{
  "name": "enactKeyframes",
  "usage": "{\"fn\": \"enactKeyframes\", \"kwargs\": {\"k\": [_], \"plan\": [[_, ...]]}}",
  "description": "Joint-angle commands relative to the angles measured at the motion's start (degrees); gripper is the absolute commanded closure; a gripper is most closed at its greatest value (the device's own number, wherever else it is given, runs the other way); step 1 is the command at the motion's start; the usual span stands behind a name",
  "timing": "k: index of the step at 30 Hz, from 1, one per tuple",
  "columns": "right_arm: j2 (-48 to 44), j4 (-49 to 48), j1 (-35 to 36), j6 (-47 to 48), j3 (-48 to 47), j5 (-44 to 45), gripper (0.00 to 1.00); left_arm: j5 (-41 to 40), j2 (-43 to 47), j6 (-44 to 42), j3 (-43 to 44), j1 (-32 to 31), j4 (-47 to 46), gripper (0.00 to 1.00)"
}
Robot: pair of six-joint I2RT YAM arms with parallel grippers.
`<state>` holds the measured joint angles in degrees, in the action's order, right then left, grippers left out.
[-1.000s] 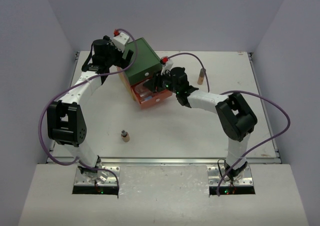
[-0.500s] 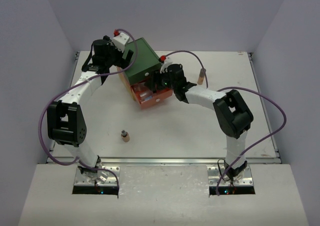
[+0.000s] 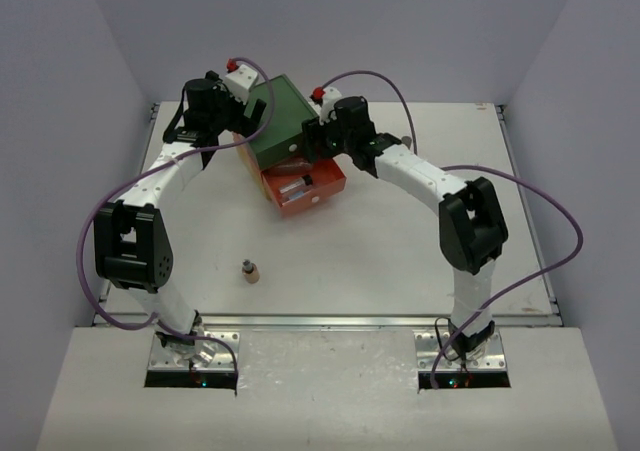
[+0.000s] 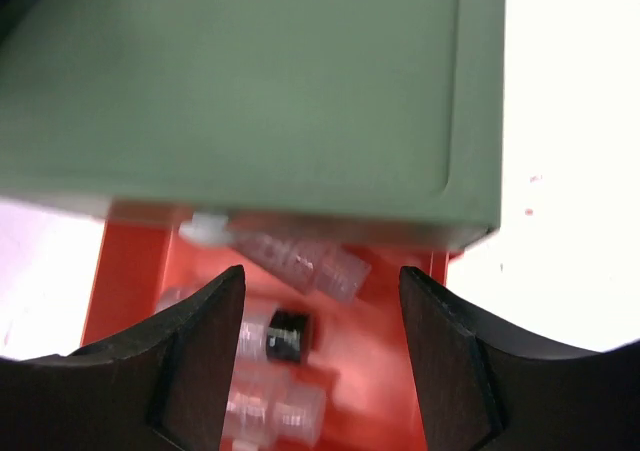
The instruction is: Organize the makeup
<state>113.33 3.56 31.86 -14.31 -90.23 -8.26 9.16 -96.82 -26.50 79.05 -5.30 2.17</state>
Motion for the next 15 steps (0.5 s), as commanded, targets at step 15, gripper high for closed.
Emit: {"fn": "enactKeyframes", "kwargs": {"k": [15], "plan": [[-24.14,-2.58,7.91,-4.32,29.53,10.95,0.44,-0.33,-3.82,0.12,-1.22,-0.28,11.55,0.00]]}}
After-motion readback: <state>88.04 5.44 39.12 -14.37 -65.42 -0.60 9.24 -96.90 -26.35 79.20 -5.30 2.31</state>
